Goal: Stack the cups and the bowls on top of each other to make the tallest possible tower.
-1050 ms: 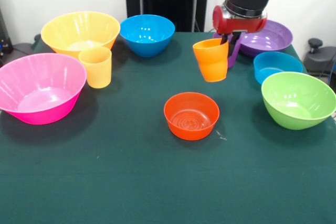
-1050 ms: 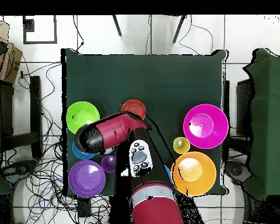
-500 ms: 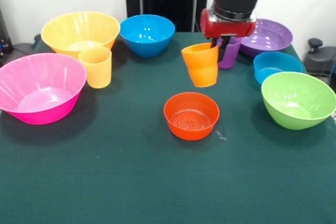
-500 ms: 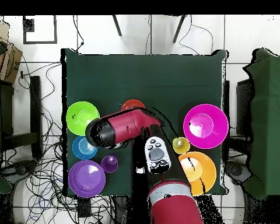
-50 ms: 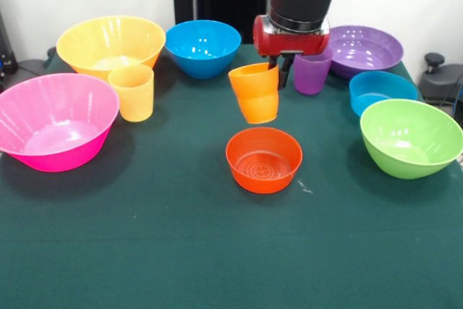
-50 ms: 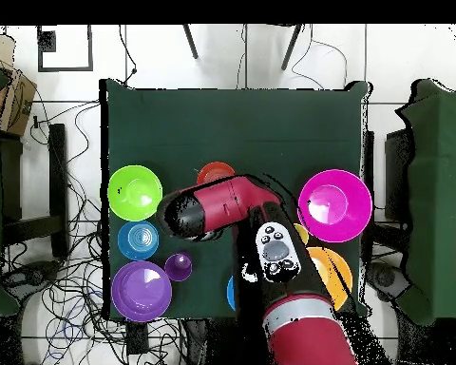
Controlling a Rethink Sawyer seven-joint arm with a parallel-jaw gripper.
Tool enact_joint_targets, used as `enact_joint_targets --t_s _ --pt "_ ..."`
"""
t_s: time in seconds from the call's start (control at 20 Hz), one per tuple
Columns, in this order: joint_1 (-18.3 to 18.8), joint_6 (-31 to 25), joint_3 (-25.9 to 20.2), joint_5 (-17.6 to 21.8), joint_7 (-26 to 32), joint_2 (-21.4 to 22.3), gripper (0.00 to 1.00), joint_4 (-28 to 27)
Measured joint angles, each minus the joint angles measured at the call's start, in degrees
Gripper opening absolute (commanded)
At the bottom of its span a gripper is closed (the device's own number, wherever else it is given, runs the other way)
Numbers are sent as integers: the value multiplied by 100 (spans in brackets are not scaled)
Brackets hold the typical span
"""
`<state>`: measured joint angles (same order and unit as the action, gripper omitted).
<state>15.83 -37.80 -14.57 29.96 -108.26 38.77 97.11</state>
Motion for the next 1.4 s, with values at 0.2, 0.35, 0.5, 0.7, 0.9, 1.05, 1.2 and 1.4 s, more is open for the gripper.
enact_joint_targets --t_s 0.2,0.35,0.5,0.7,0.9,1.05,1.2,1.4 --pt "-27 59 -5 56 0 -21 0 0" --pt "-46 123 -18 77 0 -65 0 1" --pt "-48 224 -62 76 0 -129 0 3" --pt "-48 343 -114 76 0 -216 0 3" --pt "-48 455 -146 76 0 -284 0 8" --pt "-49 545 -146 76 0 -334 0 8" --pt "-57 561 -146 76 0 -358 0 8" --pt "-66 561 -146 76 0 -358 0 8"
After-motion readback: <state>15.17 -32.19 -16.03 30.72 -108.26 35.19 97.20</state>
